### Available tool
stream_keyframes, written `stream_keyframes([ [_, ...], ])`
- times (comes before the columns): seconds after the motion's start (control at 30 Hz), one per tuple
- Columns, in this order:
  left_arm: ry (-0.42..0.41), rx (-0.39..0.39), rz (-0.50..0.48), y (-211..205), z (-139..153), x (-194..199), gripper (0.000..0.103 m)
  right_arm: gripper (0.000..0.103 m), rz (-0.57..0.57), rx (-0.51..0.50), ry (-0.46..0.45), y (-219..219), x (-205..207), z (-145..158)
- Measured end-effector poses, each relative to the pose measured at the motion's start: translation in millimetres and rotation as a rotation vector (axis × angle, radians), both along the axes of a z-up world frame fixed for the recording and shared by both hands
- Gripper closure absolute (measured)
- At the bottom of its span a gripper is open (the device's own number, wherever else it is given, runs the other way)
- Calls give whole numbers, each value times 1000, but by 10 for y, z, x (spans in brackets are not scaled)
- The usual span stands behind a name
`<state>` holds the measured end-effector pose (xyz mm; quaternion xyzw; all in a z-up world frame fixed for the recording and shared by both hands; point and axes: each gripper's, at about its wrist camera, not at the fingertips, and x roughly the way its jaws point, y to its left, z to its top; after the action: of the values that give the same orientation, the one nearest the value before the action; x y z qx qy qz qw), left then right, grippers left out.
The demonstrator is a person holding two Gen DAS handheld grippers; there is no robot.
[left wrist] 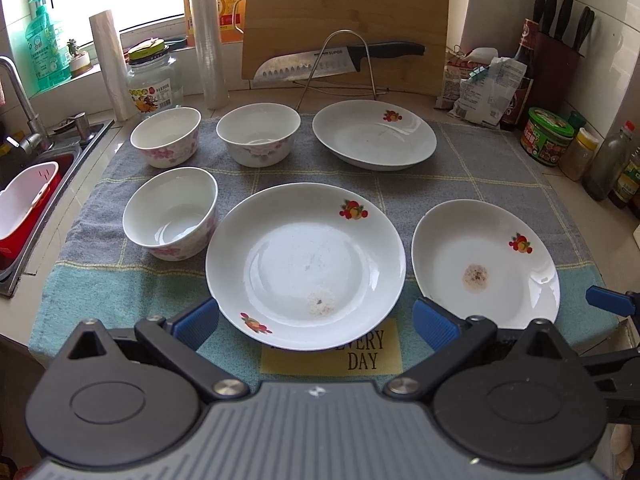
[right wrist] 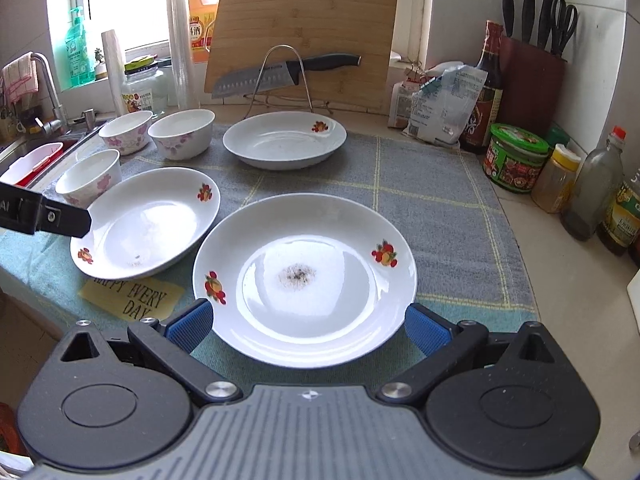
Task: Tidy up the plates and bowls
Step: 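Move the left gripper toward the brown-stained white plate, then grasp the rim of the brown-stained white plate with the left gripper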
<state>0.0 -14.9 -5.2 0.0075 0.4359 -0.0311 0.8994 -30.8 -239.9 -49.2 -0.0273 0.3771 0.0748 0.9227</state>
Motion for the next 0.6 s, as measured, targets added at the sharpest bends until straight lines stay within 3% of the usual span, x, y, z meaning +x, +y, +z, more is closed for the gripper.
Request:
stream_keyframes([
  [0.33,17,0,-9,-92,-23,47,1,0,30,0,97,-58,37,-398],
  [0.6,18,7,-12,-174,-16,80,1,0,42,10,108,-130,129,-523],
])
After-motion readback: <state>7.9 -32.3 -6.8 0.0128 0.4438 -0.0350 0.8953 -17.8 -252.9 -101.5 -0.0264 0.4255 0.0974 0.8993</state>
